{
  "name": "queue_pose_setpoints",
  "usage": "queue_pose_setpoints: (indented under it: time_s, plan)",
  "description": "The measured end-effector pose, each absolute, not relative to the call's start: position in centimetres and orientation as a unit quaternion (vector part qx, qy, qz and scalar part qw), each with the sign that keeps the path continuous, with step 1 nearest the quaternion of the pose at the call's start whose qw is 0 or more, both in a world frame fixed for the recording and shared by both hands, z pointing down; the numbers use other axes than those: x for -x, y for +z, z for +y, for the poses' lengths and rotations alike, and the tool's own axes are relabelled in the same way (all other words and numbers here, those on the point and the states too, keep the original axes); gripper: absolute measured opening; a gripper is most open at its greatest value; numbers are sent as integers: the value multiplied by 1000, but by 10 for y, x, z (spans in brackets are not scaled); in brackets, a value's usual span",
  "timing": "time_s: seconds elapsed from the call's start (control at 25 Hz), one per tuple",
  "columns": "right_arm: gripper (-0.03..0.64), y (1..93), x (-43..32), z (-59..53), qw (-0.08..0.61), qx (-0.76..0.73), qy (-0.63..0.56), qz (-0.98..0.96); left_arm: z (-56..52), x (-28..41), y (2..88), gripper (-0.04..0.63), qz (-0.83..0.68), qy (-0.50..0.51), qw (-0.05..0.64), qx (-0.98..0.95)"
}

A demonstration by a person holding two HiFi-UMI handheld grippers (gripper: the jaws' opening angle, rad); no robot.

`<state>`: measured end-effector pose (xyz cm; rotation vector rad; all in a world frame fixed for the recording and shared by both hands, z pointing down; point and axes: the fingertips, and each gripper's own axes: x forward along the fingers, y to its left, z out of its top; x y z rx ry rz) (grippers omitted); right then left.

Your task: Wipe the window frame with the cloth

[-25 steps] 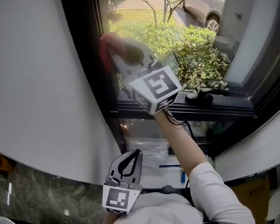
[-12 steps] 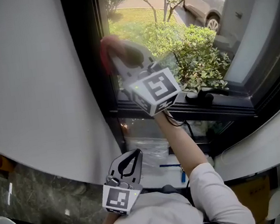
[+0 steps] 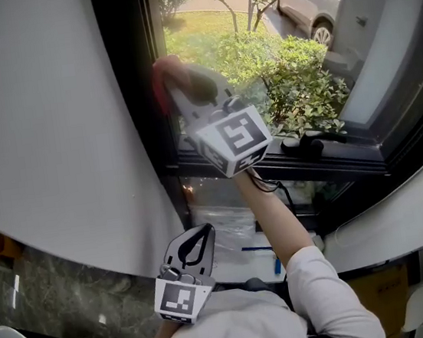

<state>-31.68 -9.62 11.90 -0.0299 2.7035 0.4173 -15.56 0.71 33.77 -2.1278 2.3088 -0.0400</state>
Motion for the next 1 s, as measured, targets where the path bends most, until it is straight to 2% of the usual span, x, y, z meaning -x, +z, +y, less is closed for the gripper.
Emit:
queue_pose_setpoints:
  time_s: [1.0]
  plan:
    - [67,148,318,-96,169,11,144,975,10,154,337,8,731,-16,4,683]
